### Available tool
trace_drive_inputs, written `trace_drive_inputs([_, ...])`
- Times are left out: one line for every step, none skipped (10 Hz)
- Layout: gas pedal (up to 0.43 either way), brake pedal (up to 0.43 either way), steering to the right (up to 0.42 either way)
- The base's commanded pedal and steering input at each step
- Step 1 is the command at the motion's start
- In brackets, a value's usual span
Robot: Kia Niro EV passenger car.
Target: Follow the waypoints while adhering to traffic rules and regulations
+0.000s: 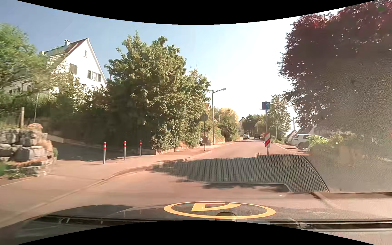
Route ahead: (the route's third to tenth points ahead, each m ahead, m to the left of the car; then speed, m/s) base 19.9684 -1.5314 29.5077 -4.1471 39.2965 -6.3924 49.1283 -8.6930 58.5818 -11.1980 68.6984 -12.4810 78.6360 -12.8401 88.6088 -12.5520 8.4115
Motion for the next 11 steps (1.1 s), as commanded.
trace_drive_inputs([0.177, 0.0, 0.04])
trace_drive_inputs([0.177, 0.0, 0.041])
trace_drive_inputs([0.177, 0.0, 0.041])
trace_drive_inputs([0.169, 0.0, 0.042])
trace_drive_inputs([0.169, 0.0, 0.044])
trace_drive_inputs([0.169, 0.0, 0.05])
trace_drive_inputs([0.169, 0.0, 0.06])
trace_drive_inputs([0.169, 0.0, 0.068])
trace_drive_inputs([0.169, 0.0, 0.076])
trace_drive_inputs([0.169, 0.0, 0.077])
trace_drive_inputs([0.169, 0.0, 0.076])
